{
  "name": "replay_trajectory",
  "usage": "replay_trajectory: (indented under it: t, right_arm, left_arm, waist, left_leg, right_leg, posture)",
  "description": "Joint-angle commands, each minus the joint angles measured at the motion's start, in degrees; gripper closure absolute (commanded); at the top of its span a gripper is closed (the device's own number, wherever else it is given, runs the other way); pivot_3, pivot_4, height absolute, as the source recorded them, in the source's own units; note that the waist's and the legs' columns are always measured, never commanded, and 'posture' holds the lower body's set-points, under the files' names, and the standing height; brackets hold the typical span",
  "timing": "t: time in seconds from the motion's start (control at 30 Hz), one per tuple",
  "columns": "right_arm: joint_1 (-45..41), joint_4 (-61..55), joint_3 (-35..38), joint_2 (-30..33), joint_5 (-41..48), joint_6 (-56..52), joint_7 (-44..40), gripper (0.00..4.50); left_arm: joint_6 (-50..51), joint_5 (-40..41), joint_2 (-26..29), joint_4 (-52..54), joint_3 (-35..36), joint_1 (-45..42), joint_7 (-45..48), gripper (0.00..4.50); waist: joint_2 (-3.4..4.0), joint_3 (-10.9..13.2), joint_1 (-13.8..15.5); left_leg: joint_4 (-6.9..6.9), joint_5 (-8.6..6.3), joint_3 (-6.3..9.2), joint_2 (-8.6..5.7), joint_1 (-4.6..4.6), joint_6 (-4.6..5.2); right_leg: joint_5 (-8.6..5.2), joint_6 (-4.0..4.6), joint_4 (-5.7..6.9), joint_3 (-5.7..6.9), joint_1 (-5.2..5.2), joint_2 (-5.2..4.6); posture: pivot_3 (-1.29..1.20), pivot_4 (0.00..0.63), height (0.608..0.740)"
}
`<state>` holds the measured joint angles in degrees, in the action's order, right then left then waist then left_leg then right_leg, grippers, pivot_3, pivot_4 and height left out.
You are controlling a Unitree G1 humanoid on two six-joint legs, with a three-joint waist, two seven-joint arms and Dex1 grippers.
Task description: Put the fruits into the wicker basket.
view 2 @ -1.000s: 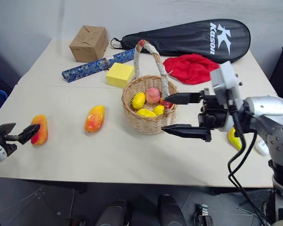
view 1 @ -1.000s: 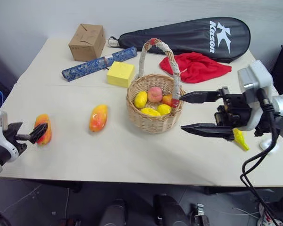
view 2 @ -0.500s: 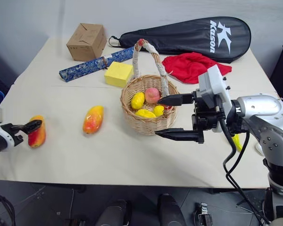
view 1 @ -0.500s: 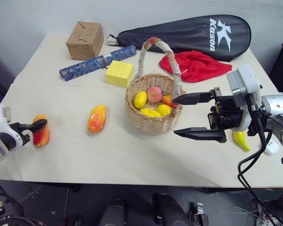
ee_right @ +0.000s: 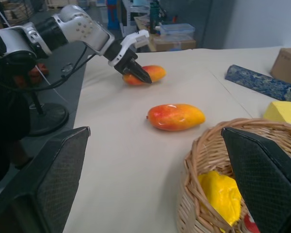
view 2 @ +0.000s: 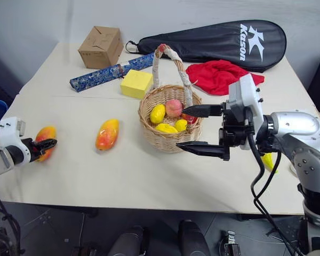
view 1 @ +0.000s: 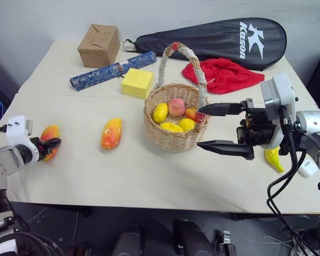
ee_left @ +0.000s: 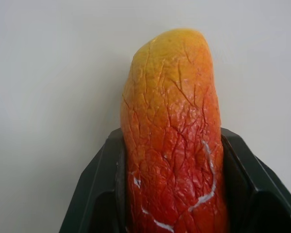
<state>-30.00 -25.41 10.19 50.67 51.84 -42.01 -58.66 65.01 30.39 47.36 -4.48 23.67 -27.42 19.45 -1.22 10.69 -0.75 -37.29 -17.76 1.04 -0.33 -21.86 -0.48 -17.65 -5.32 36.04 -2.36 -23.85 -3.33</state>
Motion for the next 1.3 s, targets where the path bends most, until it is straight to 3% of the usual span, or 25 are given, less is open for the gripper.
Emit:
replay_trajectory:
  t: [0.03,0.27,0.4,0.57,0.67,0.77,0.9,1.07,1.2,1.3]
  right_arm:
    - [1.2,-2.3,3.57,0.89,0.08,1.57,0.72,0.0]
    - [4.99,-3.77,5.76,0.88,-0.36,2.83,2.23,0.0]
    - [6.86,-4.65,6.8,0.26,-0.61,3.63,4.17,0.0]
    - [10.54,-7.64,8.0,-0.34,0.1,3.77,6.75,0.0]
    - [12.54,-9.08,9.25,-0.27,0.89,3.75,8.01,0.0]
    - [13.59,-9.69,9.98,-0.12,1.73,3.69,8.88,0.0]
    - [14.78,-10.24,10.25,-0.25,2.16,3.89,9.58,0.0]
    - [14.58,-10.01,9.04,-0.38,2.61,4.03,9.94,0.0]
    - [13.2,-9.01,7.84,-0.3,2.96,3.91,9.3,0.0]
    - [12.09,-8.14,7.03,-0.52,3.73,3.54,8.59,0.0]
  left_arm:
    - [6.95,5.75,-2.04,9.75,-2.76,-9.25,0.99,2.61]
    - [11.73,7.38,-12.44,5.61,-19.18,-30.89,6.63,2.61]
    - [3.17,1.16,-17.81,-6.0,-28.63,-38.01,11.14,2.61]
    - [-5.34,-3.87,-24.6,-20.01,-31.81,-44.7,14.88,2.61]
    - [-7.58,-5.94,-25.4,-22.2,-32.23,-45.7,16.59,1.59]
    - [-7.0,-4.6,-23.47,-17.77,-29.1,-44.21,18.13,0.73]
    - [-3.01,-0.36,-16.42,-2.21,-22.47,-35.72,19.5,0.73]
    - [6.9,6.69,-7.93,14.09,-8.01,-19.44,18.1,0.73]
    - [10.36,4.89,-6.84,16.88,-3.13,-10.5,12.38,0.73]
    - [10.23,5.39,-9.4,16.61,-1.83,-6.9,10.08,0.73]
  waist:
    - [-0.01,-0.01,0.65]
    - [-0.04,-0.02,1.02]
    - [-0.04,-0.02,0.69]
    - [-0.06,0.0,0.5]
    - [-0.07,0.0,0.54]
    - [-0.08,0.01,0.59]
    - [-0.08,0.01,0.12]
    - [-0.08,0.01,-0.16]
    - [-0.09,0.02,0.54]
    - [-0.1,0.02,0.97]
  left_leg:
    - [-0.11,0.01,0.05,0.0,-0.16,-0.02]
    - [-0.92,0.13,0.01,-0.15,-0.93,-0.2]
    - [-0.88,0.24,-0.17,-0.32,-0.73,-0.1]
    - [-0.78,0.32,-0.37,-0.26,-0.55,0.0]
    - [-0.76,0.32,-0.37,-0.25,-0.56,0.0]
    - [-0.78,0.32,-0.37,-0.25,-0.56,0.0]
    - [-0.72,0.32,-0.37,-0.16,-0.55,-0.02]
    - [-0.75,0.43,-0.28,-0.1,-0.49,-0.25]
    - [-0.88,0.27,-0.19,-0.14,-0.49,0.06]
    - [-0.87,0.25,-0.13,-0.21,-0.46,0.09]
  right_leg:
    - [0.01,-0.01,0.03,0.06,-0.1,0.0]
    - [0.06,-0.12,0.87,0.18,-0.7,0.02]
    - [0.09,-0.19,0.84,0.28,-0.68,-0.01]
    - [0.09,-0.19,0.95,0.2,-0.7,0.11]
    - [0.09,-0.19,0.94,0.18,-0.71,0.11]
    - [0.09,-0.19,0.94,0.17,-0.7,0.08]
    - [0.09,-0.19,1.05,-0.18,-0.72,0.12]
    - [0.09,-0.18,1.3,-0.32,-0.7,0.14]
    - [0.09,-0.18,1.06,-0.23,-0.6,0.11]
    - [0.09,-0.18,1.02,-0.18,-0.54,0.03]
  posture:
    - [0.0,0.15,0.74]
    - [0.0,0.15,0.74]
    - [0.0,0.15,0.74]
    - [0.0,0.15,0.74]
    - [0.0,0.15,0.74]
    - [0.0,0.15,0.74]
    - [0.0,0.15,0.74]
    - [0.0,0.15,0.74]
    - [0.0,0.15,0.74]
    - [0.0,0.15,0.74]
